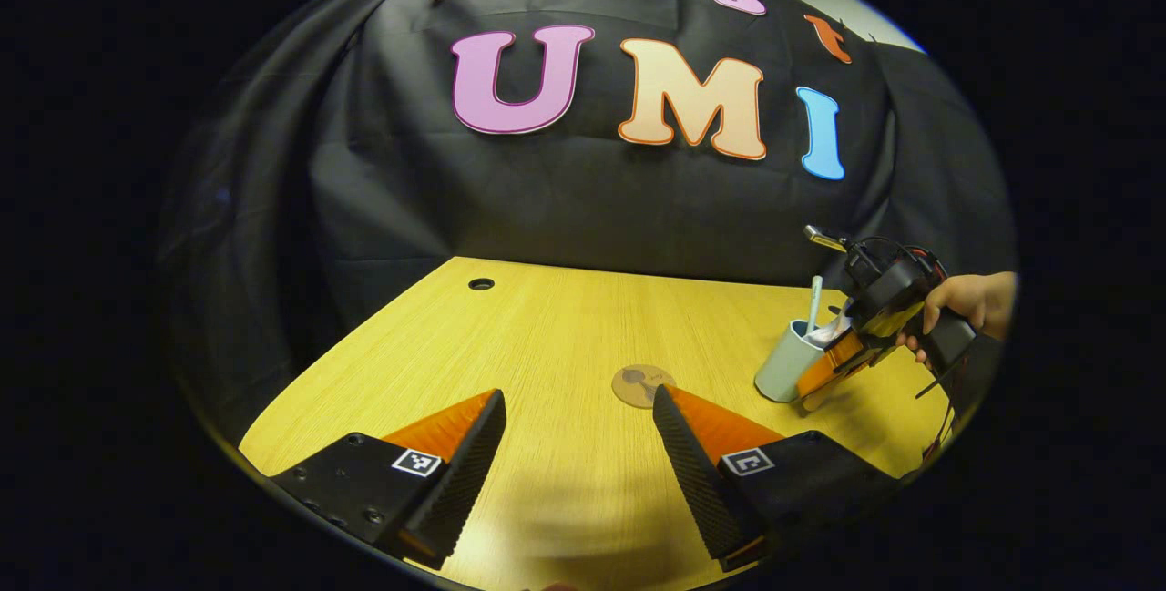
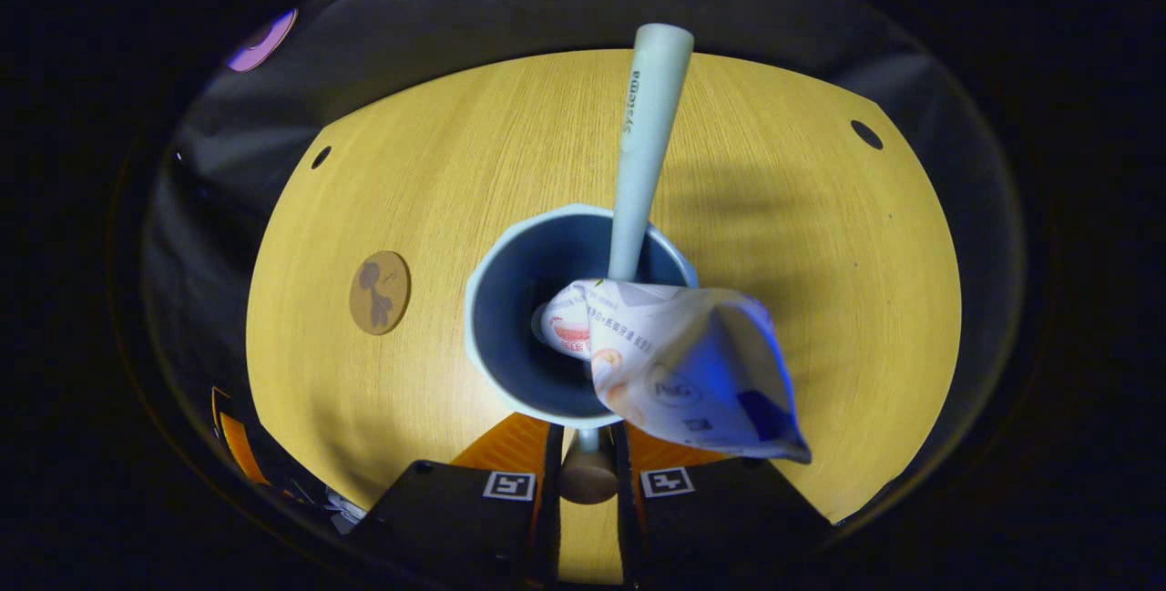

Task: Put the toothbrush and toothpaste on the desktop into the cup, then pick up the cup and place it on the coaster on the desktop.

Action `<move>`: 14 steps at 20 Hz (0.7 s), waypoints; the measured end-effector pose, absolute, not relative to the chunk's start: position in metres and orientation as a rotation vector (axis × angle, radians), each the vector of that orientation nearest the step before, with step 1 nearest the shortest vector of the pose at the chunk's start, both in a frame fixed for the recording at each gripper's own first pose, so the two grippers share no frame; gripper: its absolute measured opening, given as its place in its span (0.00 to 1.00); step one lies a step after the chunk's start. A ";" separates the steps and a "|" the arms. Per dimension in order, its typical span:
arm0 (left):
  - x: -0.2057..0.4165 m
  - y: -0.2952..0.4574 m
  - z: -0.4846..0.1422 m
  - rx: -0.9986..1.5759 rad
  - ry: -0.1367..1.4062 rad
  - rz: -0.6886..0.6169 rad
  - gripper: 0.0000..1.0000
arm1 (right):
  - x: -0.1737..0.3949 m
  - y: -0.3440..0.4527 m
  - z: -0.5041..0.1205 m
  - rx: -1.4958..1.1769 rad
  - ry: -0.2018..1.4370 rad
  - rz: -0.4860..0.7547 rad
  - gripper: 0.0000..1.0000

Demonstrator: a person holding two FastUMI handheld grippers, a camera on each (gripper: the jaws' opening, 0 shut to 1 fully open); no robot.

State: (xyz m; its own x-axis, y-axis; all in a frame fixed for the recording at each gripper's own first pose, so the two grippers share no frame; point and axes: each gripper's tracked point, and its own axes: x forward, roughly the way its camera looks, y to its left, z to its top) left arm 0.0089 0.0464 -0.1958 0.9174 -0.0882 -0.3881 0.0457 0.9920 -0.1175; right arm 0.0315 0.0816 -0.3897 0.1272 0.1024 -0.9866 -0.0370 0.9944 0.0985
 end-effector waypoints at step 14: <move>0.013 0.099 -0.206 -0.125 0.416 -0.038 0.95 | 0.054 0.176 -0.372 -0.017 1.380 0.223 0.28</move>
State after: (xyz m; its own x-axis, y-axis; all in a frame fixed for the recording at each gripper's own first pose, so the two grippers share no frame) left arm 0.0133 0.0989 -0.2060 0.9140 -0.0626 -0.4008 0.0115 0.9916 -0.1285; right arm 0.0540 0.1763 -0.3719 0.1719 0.1468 -0.9741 -0.1672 0.9788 0.1180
